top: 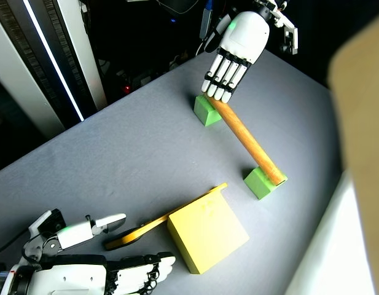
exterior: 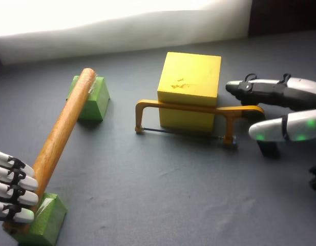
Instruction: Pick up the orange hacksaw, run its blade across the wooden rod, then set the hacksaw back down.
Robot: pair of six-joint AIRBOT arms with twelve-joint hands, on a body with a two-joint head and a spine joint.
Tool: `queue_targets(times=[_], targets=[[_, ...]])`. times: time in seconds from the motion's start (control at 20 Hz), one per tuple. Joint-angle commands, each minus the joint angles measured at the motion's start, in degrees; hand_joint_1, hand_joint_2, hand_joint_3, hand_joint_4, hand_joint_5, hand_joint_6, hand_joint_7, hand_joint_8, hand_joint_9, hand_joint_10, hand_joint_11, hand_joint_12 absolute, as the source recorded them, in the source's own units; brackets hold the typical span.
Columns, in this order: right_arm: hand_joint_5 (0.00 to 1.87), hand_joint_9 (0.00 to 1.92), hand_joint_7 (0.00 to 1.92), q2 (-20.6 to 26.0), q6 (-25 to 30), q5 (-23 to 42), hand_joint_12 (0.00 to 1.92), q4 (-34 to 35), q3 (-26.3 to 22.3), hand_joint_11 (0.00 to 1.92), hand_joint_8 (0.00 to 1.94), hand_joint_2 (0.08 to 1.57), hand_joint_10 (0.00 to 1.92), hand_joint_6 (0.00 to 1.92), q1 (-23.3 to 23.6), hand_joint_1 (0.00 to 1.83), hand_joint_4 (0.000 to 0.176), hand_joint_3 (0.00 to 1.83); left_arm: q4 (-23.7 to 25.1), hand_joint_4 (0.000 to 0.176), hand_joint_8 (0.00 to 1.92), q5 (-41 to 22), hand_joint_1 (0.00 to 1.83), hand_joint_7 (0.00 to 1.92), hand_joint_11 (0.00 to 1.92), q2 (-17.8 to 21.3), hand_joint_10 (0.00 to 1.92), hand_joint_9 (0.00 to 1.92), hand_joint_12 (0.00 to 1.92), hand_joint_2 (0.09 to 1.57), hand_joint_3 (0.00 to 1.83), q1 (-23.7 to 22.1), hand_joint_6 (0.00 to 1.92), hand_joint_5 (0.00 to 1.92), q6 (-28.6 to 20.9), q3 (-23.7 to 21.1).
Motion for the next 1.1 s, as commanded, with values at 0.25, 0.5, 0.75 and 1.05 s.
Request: queue_targets(times=[0.25, 0.5, 0.75, 1.05], targets=[[0.15, 0.15, 0.14, -0.62, -0.93, 3.70, 0.58, 2.57, -1.02, 0.00, 0.00, 1.12, 0.00, 0.00, 2.10, 0.85, 0.000, 0.01, -2.12, 0.000, 0.00, -0.54, 0.05, 0.10, 0.00, -0.02, 0.00, 0.09, 0.33, 1.24, 0.00, -0.54, 0.00, 0.11, 0.05, -0.19], [0.30, 0.36, 0.33, -1.01, -2.13, 1.91, 1.03, 2.57, -1.51, 0.00, 0.02, 1.12, 0.03, 0.01, 2.36, 0.98, 0.000, 0.00, -2.12, 0.000, 0.00, -0.54, 0.06, 0.12, 0.00, -0.02, 0.00, 0.12, 0.41, 1.24, 0.00, -0.56, 0.00, 0.13, 0.05, -0.14], [0.84, 0.84, 0.86, -1.06, -2.67, 1.44, 1.21, 2.57, -1.67, 0.45, 0.04, 1.17, 0.09, 0.88, 2.40, 1.14, 0.000, 0.00, -2.12, 0.000, 0.00, -0.30, 0.01, 0.10, 0.00, -0.02, 0.00, 0.09, 0.32, 1.24, 0.00, -0.56, 0.00, 0.10, 0.05, -0.11], [0.89, 1.05, 1.07, -0.86, -3.51, 1.53, 1.47, 2.57, -2.33, 0.95, 1.02, 1.12, 1.15, 0.94, 2.29, 1.29, 0.000, 0.00, -2.13, 0.000, 0.01, -0.29, 0.04, 0.07, 0.00, -0.01, 0.01, 0.08, 0.23, 1.25, 0.00, -0.57, 0.00, 0.07, 0.05, -0.08]])
